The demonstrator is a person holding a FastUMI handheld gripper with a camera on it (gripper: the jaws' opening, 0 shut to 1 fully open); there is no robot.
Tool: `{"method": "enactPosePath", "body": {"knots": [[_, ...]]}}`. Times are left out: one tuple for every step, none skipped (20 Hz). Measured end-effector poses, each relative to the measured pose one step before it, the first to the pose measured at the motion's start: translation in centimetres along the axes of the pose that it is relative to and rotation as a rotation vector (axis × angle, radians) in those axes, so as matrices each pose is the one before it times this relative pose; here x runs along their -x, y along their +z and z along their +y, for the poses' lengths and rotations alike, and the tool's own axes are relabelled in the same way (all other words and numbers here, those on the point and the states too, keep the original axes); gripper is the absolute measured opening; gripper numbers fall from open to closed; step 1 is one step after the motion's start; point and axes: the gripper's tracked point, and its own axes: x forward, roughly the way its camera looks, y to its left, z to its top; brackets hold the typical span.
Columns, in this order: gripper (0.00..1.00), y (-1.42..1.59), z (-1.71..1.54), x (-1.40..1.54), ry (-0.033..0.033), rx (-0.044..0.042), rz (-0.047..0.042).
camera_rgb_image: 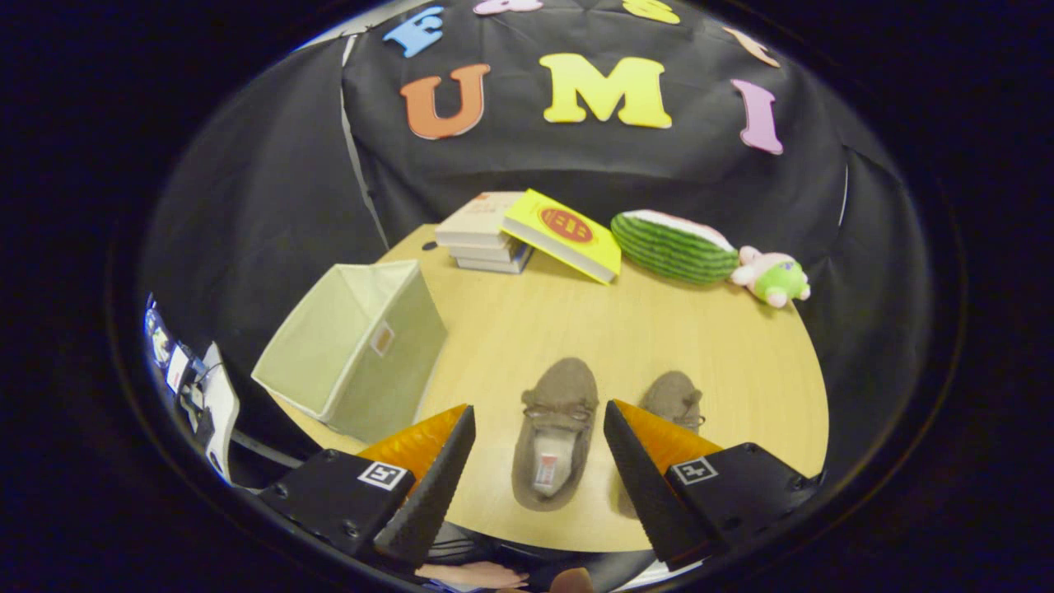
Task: Open the storage box then place both shoes into the box .Put the left shoe in first, then the right shoe, with the right side of both shoes facing outward in a uniform manner.
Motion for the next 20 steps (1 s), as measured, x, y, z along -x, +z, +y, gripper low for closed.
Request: {"method": "enactPosePath", "body": {"knots": [[1.00, -0.838, -0.544, -1.070, -0.00384, -0.02217, 0.04586], [1.00, -0.651, -0.599, -0.817, -0.01188, -0.02313, 0.04062], [1.00, -0.749, -0.482, -0.839, 0.00246, -0.01435, 0.03234], [1.00, -0.508, -0.438, -0.831, 0.00257, -0.01166, 0.02592], [1.00, -0.573, -0.703, -0.917, -0.00671, -0.01052, 0.02858], [1.00, -0.383, -0.527, -0.827, -0.00166, -0.01308, 0.02667], [1.00, -0.396, -0.336, -0.863, 0.00060, -0.01567, 0.02425], [1.00, -0.163, -0.216, -0.836, 0.00439, -0.01420, 0.02294], [1.00, -0.065, -0.193, -0.683, 0.00795, -0.01281, 0.02422], [1.00, 0.043, 0.034, -0.726, 0.01096, -0.01686, 0.02383], [0.99, 0.016, 0.039, -0.535, 0.01274, -0.01064, 0.02436], [0.99, 0.030, 0.169, -0.448, 0.01358, -0.00145, 0.01863], [0.98, 0.032, 0.166, -0.582, 0.00843, 0.00422, 0.01280], [0.97, -0.100, -0.098, -0.526, -0.00125, 0.00431, 0.01096], [0.94, -0.111, -0.102, -0.551, 0.00212, -0.00280, 0.00732], [0.92, -0.160, -0.018, -0.503, 0.00904, -0.00592, 0.01064], [0.90, -0.174, -0.028, -0.399, 0.00811, -0.01503, 0.01080], [0.86, -0.095, -0.028, -0.279, 0.01052, -0.01879, 0.01332], [0.83, -0.102, -0.002, -0.039, 0.01115, -0.01374, 0.00888], [0.74, 0.005, 0.087, 0.043, 0.01275, -0.00900, 0.00244]]}}
